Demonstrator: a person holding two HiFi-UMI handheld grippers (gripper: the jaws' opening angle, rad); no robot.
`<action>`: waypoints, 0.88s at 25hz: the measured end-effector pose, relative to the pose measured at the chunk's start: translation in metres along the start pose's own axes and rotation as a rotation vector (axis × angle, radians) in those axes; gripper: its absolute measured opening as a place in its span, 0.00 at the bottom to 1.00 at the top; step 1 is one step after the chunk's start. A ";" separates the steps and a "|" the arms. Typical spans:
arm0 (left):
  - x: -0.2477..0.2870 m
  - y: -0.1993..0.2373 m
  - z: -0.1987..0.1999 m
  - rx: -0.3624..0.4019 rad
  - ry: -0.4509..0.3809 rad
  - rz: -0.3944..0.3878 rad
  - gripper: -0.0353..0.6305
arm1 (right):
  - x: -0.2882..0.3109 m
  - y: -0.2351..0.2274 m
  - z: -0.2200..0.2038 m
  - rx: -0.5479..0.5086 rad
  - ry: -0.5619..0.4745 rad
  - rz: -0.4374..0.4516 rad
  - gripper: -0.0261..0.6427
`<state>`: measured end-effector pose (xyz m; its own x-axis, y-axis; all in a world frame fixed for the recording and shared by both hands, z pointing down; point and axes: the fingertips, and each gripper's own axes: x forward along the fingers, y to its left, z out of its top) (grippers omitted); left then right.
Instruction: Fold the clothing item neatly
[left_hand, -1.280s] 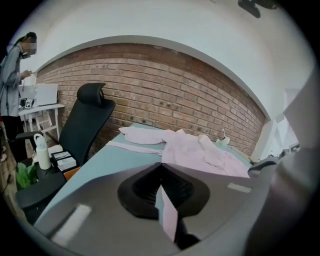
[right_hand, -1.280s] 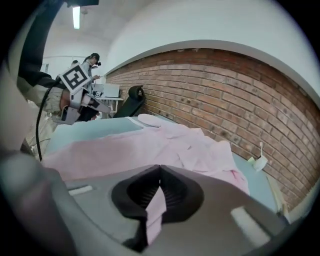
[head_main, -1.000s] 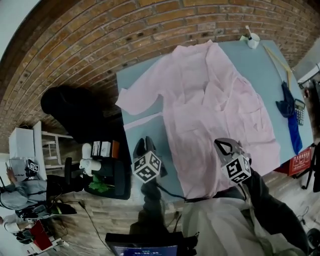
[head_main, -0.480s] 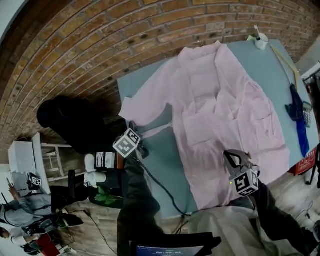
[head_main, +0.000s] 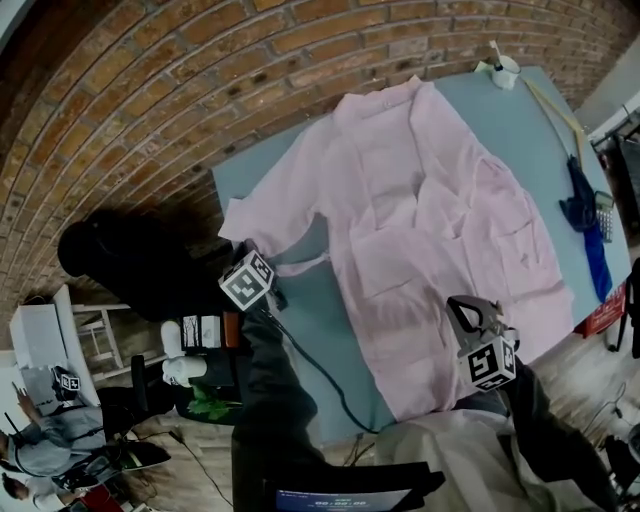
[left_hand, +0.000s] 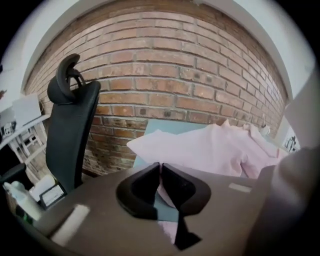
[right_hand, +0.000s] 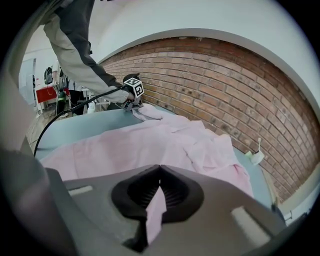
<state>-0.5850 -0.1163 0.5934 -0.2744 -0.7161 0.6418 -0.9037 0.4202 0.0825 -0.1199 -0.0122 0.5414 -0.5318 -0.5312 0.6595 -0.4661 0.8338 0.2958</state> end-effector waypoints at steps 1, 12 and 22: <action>-0.004 0.000 0.003 -0.053 -0.026 -0.022 0.09 | -0.001 0.000 0.000 0.003 0.001 -0.003 0.04; -0.099 -0.127 0.055 0.137 -0.238 -0.251 0.09 | -0.004 -0.025 -0.005 0.077 -0.035 -0.045 0.04; -0.150 -0.418 -0.009 0.418 -0.182 -0.663 0.26 | -0.023 -0.088 -0.016 0.146 -0.085 -0.158 0.04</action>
<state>-0.1629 -0.1797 0.4691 0.3454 -0.8382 0.4221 -0.9357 -0.3418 0.0871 -0.0554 -0.0716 0.5114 -0.4992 -0.6694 0.5502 -0.6421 0.7121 0.2839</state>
